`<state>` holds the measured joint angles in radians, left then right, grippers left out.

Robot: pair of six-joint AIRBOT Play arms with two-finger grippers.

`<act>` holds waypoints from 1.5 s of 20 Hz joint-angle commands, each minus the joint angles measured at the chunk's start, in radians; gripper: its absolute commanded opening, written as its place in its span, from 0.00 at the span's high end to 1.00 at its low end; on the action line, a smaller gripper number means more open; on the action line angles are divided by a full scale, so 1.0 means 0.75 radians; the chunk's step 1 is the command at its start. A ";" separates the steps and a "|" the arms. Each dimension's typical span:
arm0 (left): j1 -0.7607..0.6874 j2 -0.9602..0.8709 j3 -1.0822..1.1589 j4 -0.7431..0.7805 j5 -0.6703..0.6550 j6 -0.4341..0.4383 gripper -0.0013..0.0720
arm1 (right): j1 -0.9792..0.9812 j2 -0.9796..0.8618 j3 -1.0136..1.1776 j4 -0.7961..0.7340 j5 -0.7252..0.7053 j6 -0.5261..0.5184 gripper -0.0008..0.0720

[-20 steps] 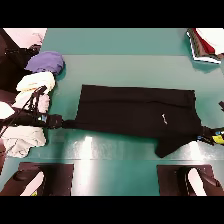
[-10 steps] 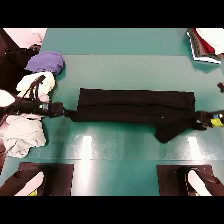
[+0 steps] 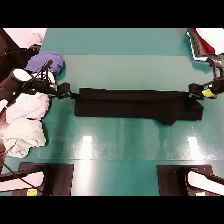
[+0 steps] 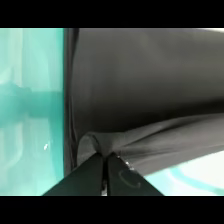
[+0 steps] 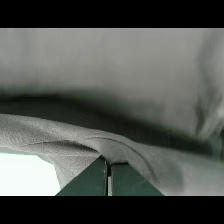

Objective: Fold the shirts.

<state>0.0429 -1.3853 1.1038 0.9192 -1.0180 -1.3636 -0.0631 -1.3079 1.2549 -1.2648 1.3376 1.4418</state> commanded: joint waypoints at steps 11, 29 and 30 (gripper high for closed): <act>0.001 -0.093 0.264 -0.069 -0.107 0.015 0.40 | -0.158 -0.365 0.415 0.151 0.196 -0.110 0.17; -0.520 -0.098 0.263 -0.179 0.059 0.044 0.95 | -0.713 -0.716 0.188 0.469 0.290 -0.477 0.21; -0.541 -0.098 0.263 -0.178 0.066 0.037 0.95 | -0.686 -0.731 0.189 0.503 0.290 -0.492 0.21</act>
<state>-0.3031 -1.4582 1.3003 0.7837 -1.0161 -1.3266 -0.6014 -1.8050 1.3983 -0.9230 1.5597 1.1187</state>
